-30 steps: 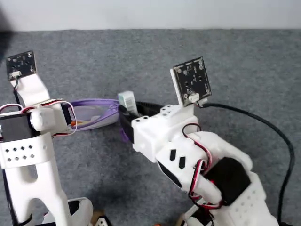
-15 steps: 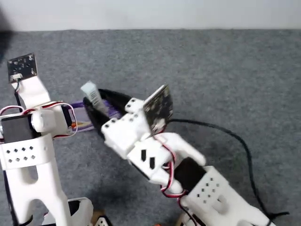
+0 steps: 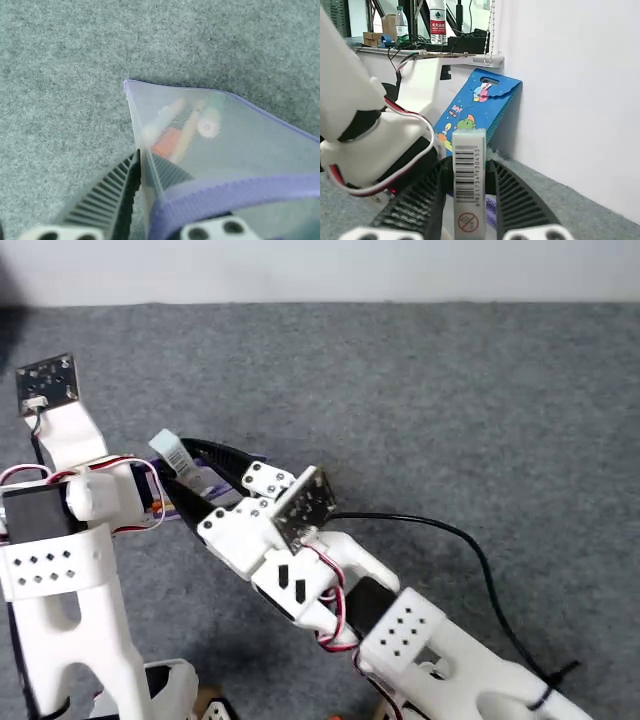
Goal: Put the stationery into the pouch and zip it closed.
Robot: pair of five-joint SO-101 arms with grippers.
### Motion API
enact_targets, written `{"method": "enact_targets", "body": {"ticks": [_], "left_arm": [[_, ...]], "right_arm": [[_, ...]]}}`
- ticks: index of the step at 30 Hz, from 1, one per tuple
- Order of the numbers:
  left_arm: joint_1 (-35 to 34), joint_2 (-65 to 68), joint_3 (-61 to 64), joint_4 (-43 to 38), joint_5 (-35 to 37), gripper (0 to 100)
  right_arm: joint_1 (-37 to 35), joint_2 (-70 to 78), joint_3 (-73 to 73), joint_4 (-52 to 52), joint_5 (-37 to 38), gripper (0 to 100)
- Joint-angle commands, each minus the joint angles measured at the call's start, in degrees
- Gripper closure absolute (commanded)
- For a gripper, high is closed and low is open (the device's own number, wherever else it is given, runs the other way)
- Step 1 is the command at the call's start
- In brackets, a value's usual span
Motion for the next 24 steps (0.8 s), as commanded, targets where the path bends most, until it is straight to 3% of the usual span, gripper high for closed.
{"method": "enact_targets", "body": {"ticks": [1,5,9,15,24], "left_arm": [[0.26,-1.41,-0.40,-0.35,0.62,99],[0.18,-1.41,-0.40,-0.35,0.62,99],[0.18,-1.41,-0.48,-0.35,0.62,99],[0.35,-1.41,-0.48,-0.35,0.62,99],[0.35,-1.32,-0.48,-0.35,0.62,99]], "right_arm": [[-0.40,1.45,0.70,-2.42,0.97,99.1],[-0.31,0.84,3.87,-1.80,2.02,99.0],[-0.40,-1.10,5.10,5.05,5.98,97.5],[-0.48,-7.25,2.37,18.42,5.98,77.9],[-0.13,-15.25,-3.16,31.78,6.07,77.2]]}}
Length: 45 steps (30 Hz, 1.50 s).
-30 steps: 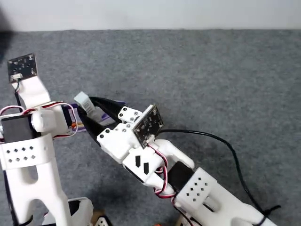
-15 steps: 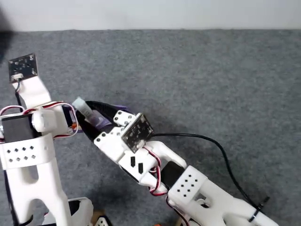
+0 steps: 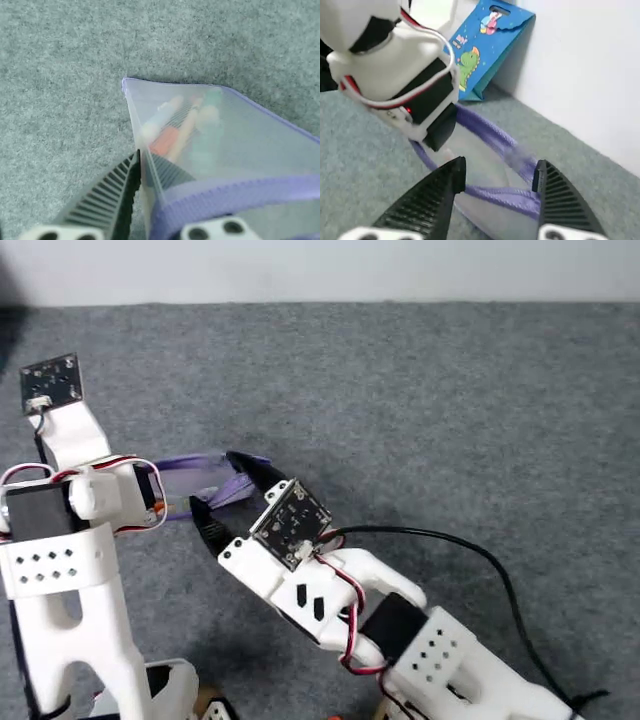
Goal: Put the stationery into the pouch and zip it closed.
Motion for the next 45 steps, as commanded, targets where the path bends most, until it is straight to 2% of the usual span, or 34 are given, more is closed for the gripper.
{"method": "enact_targets", "body": {"ticks": [1,6,10,21,25,32,37,45], "left_arm": [[0.09,-1.32,-0.57,-0.35,0.62,99],[0.09,-1.32,-0.57,-0.35,0.62,99],[0.09,-1.32,-0.57,-0.35,0.62,99],[0.18,-1.14,-0.57,-0.35,0.62,99],[0.18,-1.14,-0.57,-0.35,0.62,99],[0.18,-1.23,-0.48,-0.35,0.62,99],[0.18,-1.14,-0.48,-0.35,0.62,99],[0.26,-1.32,-0.66,-0.35,0.26,98]], "right_arm": [[0.75,-4.62,-3.25,5.41,0.62,77.2],[8.40,-8.75,-3.16,14.29,-3.52,77.2],[12.09,-8.66,-3.08,17.19,-4.84,77.2],[12.35,4.26,2.37,4.70,-4.48,77.2],[13.58,7.52,2.55,4.09,-4.48,77.6],[17.27,7.43,2.46,4.09,-4.48,98.3],[17.10,4.44,2.55,4.35,-4.48,99.1],[17.36,-6.99,2.55,14.90,-2.81,99.1]]}}
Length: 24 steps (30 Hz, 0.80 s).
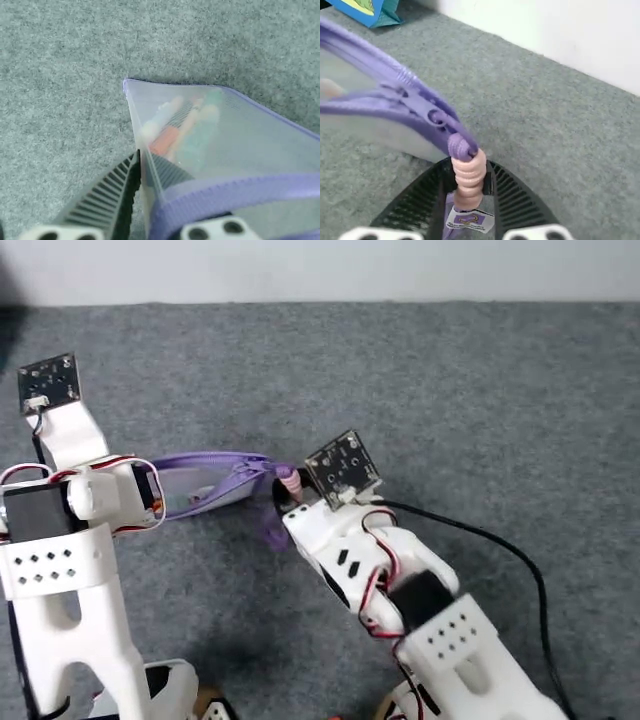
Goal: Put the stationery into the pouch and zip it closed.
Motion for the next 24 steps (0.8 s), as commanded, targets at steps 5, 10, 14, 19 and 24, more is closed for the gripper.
{"method": "enact_targets", "body": {"ticks": [5,10,14,19,24], "left_arm": [[3.78,-3.34,-2.42,0.97,-0.62,88],[4.57,-10.46,-6.64,0.79,2.11,76],[4.66,-15.91,-7.43,0.79,2.11,73],[4.66,-25.67,-7.69,-0.35,1.67,73],[4.66,-32.26,-7.34,1.14,-3.43,73]], "right_arm": [[0.92,-12.70,-0.70,1.36,5.54,99.1],[0.92,-14.90,-0.70,-1.27,9.32,99.1],[0.66,-14.90,-0.79,-4.26,11.78,99.1],[0.75,-14.81,-4.48,-3.74,12.40,99.1],[0.84,-14.73,-5.71,-3.74,12.57,99.1]]}}
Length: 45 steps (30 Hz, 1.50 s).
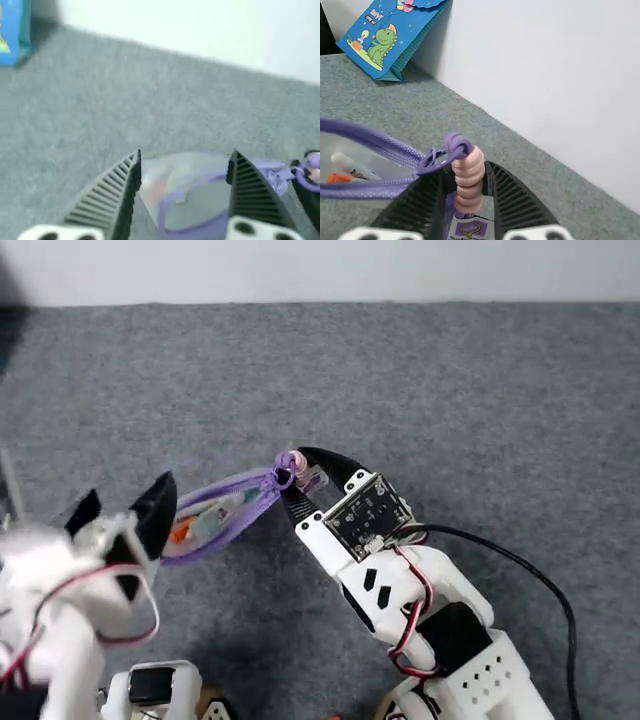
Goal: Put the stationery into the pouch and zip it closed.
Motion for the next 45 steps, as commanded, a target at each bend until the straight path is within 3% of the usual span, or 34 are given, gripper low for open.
{"method": "enact_targets", "body": {"ticks": [1,9,15,21,24,34,45], "left_arm": [[0.44,-3.34,-2.59,1.14,-3.25,73],[0.44,-3.60,-2.59,1.14,-4.57,74],[1.14,-3.60,-2.51,1.14,-4.92,85],[13.71,-3.25,-2.07,1.23,-7.74,91],[18.90,-3.60,1.63,1.23,-7.74,92],[30.24,-3.34,5.14,1.05,-7.12,94],[27.34,-3.25,2.07,1.05,-6.24,95]], "right_arm": [[0.84,-1.45,-4.57,-1.36,0.97,99.1],[0.92,5.23,-12.31,-4.44,2.29,99.1],[1.36,14.20,-22.77,-2.51,2.20,99.1],[1.71,22.73,-28.75,-0.57,2.11,99.1],[1.71,25.89,-33.23,3.12,-1.93,99.1],[3.12,34.51,-46.59,9.63,-8.62,99.1],[9.01,36.09,-53.54,15.96,-13.36,99.1]]}}
